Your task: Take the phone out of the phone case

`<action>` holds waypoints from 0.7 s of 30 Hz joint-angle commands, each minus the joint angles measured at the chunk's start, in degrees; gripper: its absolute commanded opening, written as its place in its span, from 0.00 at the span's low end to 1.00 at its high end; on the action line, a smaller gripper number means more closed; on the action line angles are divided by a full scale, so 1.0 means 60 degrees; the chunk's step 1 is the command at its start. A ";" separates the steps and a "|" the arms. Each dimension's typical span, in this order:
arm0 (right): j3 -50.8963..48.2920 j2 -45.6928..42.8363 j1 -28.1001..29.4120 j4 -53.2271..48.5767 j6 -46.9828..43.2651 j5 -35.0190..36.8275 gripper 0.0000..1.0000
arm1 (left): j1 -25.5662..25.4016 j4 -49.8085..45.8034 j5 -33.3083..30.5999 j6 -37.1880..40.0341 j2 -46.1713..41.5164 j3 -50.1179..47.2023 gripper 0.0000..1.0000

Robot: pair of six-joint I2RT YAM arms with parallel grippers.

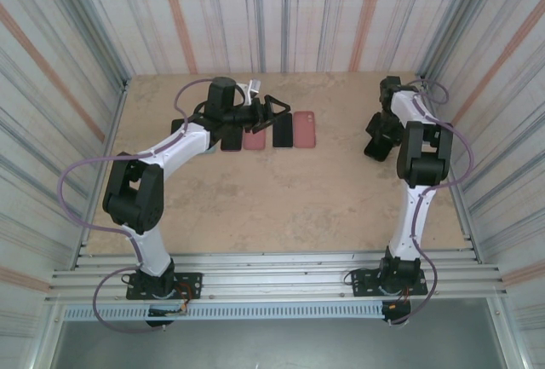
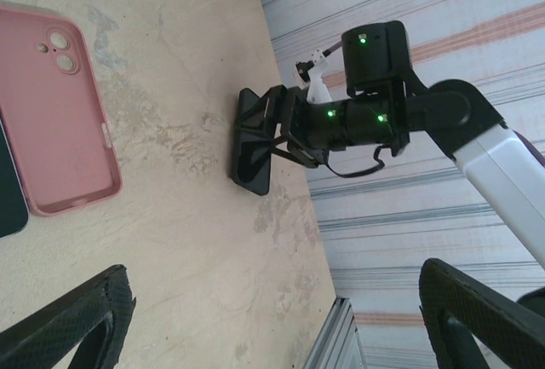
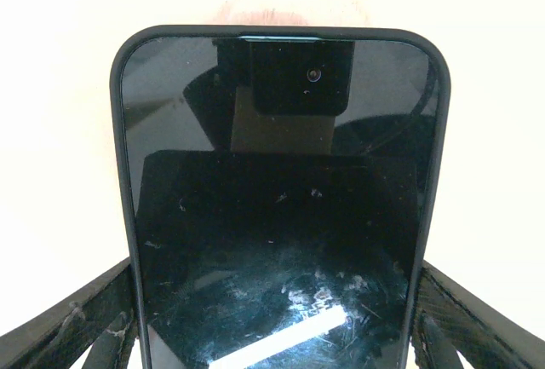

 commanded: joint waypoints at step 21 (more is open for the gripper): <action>-0.5722 -0.5518 0.2321 0.4880 -0.2037 -0.2674 0.64 | -0.0208 0.0564 -0.0009 0.0000 0.0180 -0.0383 0.86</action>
